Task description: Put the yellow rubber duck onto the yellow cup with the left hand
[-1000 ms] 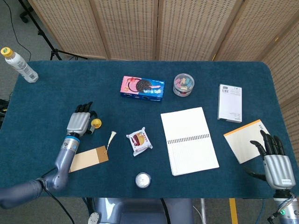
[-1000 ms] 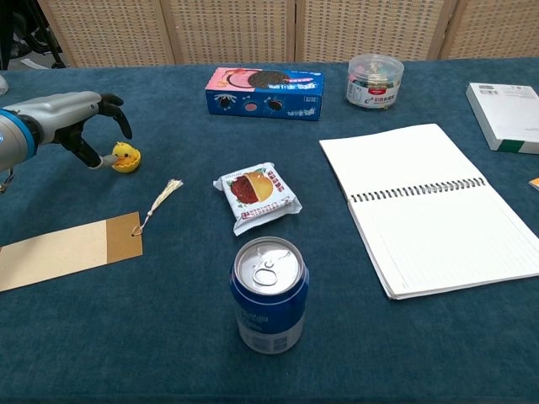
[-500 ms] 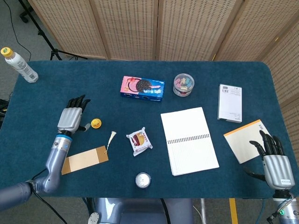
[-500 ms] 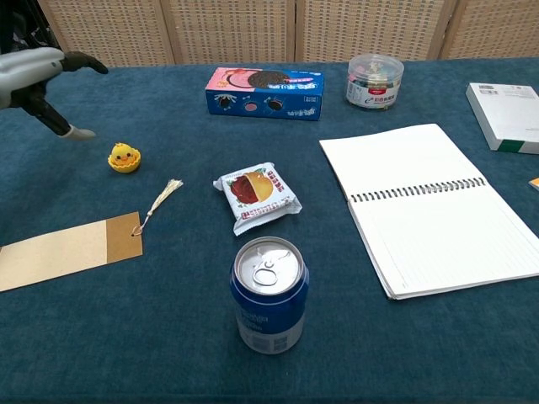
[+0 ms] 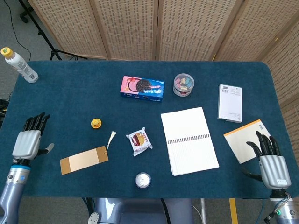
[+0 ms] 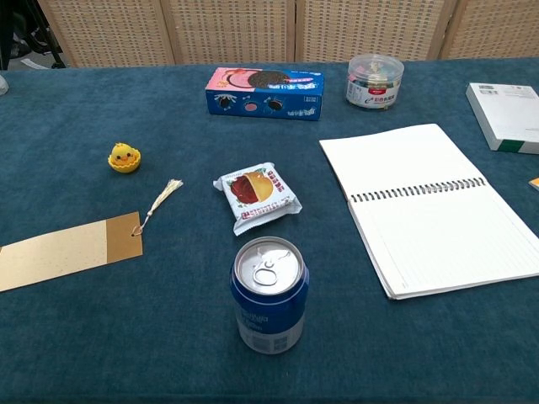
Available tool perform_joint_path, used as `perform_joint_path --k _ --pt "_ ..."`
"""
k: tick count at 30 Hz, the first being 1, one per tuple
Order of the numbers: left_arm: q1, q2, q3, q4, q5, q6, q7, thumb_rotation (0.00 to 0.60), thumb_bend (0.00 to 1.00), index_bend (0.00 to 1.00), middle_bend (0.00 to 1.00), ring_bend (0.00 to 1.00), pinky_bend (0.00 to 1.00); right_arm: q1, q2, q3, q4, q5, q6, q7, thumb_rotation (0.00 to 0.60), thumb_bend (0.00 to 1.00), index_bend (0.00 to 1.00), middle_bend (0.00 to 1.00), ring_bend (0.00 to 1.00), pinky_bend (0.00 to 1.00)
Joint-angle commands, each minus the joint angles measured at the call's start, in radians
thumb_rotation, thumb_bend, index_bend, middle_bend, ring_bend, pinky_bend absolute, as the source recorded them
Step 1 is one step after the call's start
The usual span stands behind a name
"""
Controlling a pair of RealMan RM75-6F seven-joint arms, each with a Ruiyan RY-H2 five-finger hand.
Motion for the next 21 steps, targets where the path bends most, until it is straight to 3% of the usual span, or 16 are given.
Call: perform_joint_path --k 1,4,7,21 --pt "0.049 -0.013 0.023 0.034 0.035 0.055 -0.033 0.600 0.23 0.00 0.00 0.00 0.00 0.001 -0.002 0.001 0.000 0.003 -0.003 -0.003 0.600 0.00 0.21 0.00 0.00 0.00" --pt "0.087 -0.020 0.049 0.073 0.076 0.083 -0.060 0.600 0.23 0.00 0.00 0.00 0.00 0.004 -0.003 0.001 0.001 0.004 -0.009 -0.003 0.600 0.00 0.21 0.00 0.00 0.00" --pt "0.112 -0.015 0.042 0.085 0.077 0.105 -0.064 0.600 0.23 0.00 0.00 0.00 0.00 0.009 -0.003 -0.001 0.002 0.003 -0.017 -0.004 0.600 0.00 0.21 0.00 0.00 0.00" --pt "0.180 0.022 0.032 0.011 0.184 0.221 -0.010 0.600 0.23 0.00 0.00 0.00 0.00 0.006 -0.005 -0.006 0.003 -0.003 -0.013 -0.011 0.600 0.00 0.21 0.00 0.00 0.00"
